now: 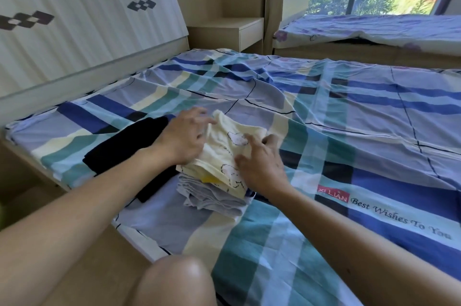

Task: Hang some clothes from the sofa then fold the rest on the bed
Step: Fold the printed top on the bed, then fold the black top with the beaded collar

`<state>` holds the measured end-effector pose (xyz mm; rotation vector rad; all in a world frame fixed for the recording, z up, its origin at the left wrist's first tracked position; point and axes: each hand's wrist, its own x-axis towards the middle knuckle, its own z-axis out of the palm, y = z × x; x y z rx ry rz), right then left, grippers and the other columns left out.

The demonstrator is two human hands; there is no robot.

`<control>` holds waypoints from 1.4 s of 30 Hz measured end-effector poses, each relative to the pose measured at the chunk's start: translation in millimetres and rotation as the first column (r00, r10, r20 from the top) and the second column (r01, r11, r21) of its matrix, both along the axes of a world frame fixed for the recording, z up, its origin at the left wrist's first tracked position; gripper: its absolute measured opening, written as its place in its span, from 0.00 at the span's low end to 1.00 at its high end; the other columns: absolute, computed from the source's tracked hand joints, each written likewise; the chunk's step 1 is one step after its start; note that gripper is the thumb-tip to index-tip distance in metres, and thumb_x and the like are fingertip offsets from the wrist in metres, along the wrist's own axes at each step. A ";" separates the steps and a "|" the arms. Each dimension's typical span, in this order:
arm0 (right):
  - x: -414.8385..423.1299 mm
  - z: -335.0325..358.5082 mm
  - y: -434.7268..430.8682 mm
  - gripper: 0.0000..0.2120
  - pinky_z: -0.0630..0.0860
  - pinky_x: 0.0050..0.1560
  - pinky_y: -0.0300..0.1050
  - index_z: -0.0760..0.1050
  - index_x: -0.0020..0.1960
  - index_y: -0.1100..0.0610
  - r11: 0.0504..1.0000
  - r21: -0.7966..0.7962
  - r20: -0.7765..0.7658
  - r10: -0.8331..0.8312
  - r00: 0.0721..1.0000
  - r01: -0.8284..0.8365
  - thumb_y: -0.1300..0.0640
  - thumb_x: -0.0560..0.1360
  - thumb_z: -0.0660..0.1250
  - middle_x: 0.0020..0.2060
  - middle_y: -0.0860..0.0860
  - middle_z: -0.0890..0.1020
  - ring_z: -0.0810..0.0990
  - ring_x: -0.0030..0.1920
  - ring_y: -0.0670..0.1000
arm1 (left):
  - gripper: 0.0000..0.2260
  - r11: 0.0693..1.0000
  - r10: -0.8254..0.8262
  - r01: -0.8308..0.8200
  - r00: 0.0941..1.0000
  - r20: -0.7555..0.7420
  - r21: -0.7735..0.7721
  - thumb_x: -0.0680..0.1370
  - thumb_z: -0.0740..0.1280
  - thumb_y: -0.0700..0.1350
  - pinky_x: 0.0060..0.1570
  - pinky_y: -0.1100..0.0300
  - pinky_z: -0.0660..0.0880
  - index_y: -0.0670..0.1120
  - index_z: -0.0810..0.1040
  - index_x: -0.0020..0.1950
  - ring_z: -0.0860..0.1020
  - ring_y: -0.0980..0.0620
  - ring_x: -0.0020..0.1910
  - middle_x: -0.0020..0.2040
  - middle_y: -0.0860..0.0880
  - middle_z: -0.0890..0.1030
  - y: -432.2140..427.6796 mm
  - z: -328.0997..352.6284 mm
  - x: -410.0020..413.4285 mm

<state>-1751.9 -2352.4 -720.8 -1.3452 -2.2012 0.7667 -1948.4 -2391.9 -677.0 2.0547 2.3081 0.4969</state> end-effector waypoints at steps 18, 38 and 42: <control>150.0 7.6 -1.0 0.34 0.55 0.76 0.39 0.57 0.81 0.52 0.992 0.075 -0.130 0.108 0.986 -0.099 0.47 0.80 0.66 0.80 0.49 0.59 0.57 0.79 0.47 | 0.33 0.944 -0.328 0.323 0.921 0.208 0.058 0.75 0.65 0.67 0.65 0.62 0.62 0.52 0.68 0.76 0.67 0.59 0.69 0.73 0.56 0.69 11.3 24.1 135.0; 561.8 -64.5 85.8 0.43 0.49 0.77 0.64 0.55 0.80 0.48 0.465 0.175 0.481 -0.810 0.337 0.868 0.43 0.72 0.72 0.80 0.55 0.52 0.48 0.81 0.58 | 0.31 0.739 -0.586 0.673 0.667 0.461 -0.033 0.70 0.53 0.77 0.62 0.71 0.63 0.66 0.64 0.70 0.65 0.69 0.69 0.68 0.72 0.65 57.1 -65.1 364.7; 582.5 -71.3 80.9 0.15 0.59 0.74 0.62 0.76 0.64 0.48 0.385 0.312 0.392 -0.885 0.252 0.869 0.53 0.77 0.66 0.64 0.52 0.78 0.72 0.70 0.55 | 0.31 0.750 -0.565 0.656 0.700 0.436 -0.081 0.69 0.54 0.73 0.63 0.67 0.62 0.66 0.63 0.71 0.65 0.66 0.69 0.68 0.69 0.65 56.8 -69.8 364.6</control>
